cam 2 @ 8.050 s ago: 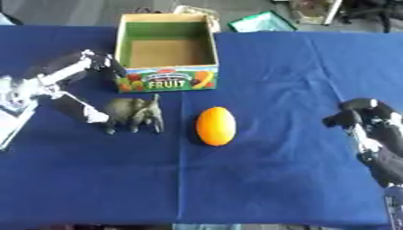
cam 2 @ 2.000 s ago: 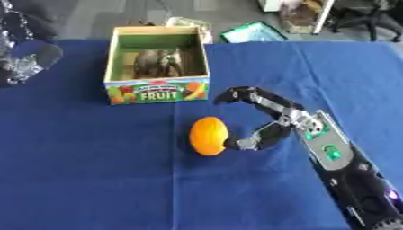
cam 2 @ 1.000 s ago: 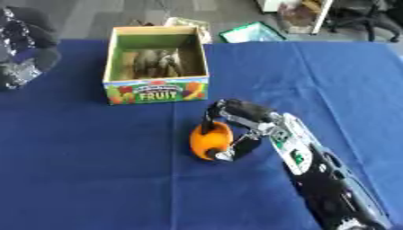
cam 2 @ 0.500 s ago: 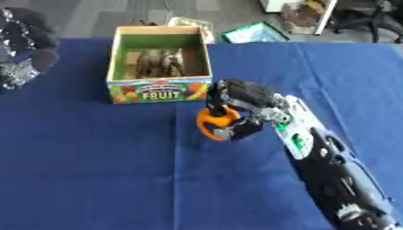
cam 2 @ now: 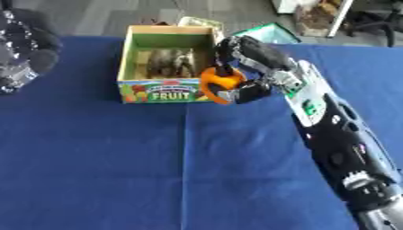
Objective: Pick up objects on the table and place them in the box.
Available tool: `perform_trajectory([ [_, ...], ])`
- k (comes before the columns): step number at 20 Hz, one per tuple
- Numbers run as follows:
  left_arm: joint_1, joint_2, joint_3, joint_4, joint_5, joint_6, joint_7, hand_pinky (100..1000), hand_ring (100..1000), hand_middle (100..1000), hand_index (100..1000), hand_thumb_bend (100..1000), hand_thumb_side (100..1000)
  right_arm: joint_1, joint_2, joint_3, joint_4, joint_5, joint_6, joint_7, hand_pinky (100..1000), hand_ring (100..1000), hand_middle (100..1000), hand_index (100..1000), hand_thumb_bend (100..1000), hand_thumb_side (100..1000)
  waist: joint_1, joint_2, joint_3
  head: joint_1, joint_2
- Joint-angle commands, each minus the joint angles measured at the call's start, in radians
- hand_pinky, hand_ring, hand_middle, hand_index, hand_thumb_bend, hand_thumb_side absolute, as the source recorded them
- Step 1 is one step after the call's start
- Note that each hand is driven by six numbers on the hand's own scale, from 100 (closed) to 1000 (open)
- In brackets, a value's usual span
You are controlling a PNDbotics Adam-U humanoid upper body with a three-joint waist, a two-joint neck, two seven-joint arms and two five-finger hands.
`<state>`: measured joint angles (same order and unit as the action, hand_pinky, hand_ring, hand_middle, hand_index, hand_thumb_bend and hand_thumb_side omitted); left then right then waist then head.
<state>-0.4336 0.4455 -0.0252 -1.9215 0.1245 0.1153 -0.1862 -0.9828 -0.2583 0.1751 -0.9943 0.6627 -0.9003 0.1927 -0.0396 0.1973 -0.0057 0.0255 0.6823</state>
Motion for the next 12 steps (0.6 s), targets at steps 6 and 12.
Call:
perform_trajectory([
  [6, -0.058, -0.027, -0.021, -0.026, 0.023, 0.002, -0.032, 648, 621, 618, 752, 605, 357, -0.084, -0.006, -0.106, 0.089, 0.095, 0.072, -0.186, 712, 574, 260, 423, 136, 100, -0.006, 0.008, 0.068, -0.057, -0.059],
  [12, -0.074, -0.045, -0.027, -0.027, 0.029, 0.005, -0.039, 646, 620, 617, 752, 599, 358, -0.108, 0.003, -0.134, 0.130, 0.209, 0.140, -0.348, 717, 587, 303, 467, 153, 100, -0.011, 0.015, 0.100, -0.080, -0.074],
])
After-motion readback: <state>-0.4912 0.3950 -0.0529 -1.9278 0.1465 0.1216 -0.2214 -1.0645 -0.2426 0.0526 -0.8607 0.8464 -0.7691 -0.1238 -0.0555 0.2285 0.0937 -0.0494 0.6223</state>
